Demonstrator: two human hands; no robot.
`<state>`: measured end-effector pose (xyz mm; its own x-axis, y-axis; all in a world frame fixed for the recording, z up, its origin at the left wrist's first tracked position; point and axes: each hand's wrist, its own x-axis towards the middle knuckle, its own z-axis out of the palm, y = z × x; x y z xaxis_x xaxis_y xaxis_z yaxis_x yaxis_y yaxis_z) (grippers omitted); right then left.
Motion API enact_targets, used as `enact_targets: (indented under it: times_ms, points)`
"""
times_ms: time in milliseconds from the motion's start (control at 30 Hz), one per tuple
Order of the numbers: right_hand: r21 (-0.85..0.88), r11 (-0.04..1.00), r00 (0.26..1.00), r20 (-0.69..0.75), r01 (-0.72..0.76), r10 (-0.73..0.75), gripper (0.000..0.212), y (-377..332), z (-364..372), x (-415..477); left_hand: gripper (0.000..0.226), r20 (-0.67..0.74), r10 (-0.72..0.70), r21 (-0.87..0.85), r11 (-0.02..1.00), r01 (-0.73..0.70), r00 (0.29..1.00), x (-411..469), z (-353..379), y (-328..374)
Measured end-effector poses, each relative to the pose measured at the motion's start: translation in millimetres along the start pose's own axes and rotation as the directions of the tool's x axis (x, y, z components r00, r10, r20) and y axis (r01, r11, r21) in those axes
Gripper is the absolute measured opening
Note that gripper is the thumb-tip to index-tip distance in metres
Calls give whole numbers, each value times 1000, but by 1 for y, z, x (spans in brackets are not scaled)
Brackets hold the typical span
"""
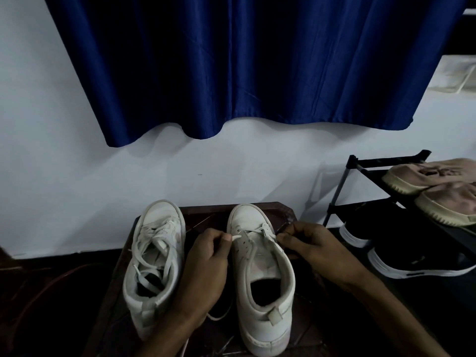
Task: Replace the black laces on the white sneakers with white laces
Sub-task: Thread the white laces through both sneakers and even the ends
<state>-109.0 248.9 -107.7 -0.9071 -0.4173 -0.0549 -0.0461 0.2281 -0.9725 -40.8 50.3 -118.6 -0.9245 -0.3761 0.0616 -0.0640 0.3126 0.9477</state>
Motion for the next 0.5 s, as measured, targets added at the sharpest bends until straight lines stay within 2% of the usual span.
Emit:
enact_targets:
  times_ms: [100,233,300,367,433,500]
  points:
    - [-103,995,999,31,11,-8,25,-1,-2,-1,11,18,31,55,998,-32,999,3,2,-2]
    - [-38,998,998,26,-59,60,31,-29,-13,-6,12,-52,127,37,991,-125,991,2,-2,7]
    - [79,997,1000,-7,-16,17,26,-56,-19,-9,11,-68,241,62,969,-237,968,0,-9,24]
    - [283,959,1000,6,1,-2,22,-83,-22,-7,8,-4,281,3,960,-281,960,-1,-11,45]
    - [493,869,996,49,42,-76,26,-113,-18,-3,10,122,251,-123,964,-237,960,0,-11,72]
    - [632,770,984,60,94,-169,27,-141,-10,2,17,277,219,-198,966,-168,935,0,-7,99]
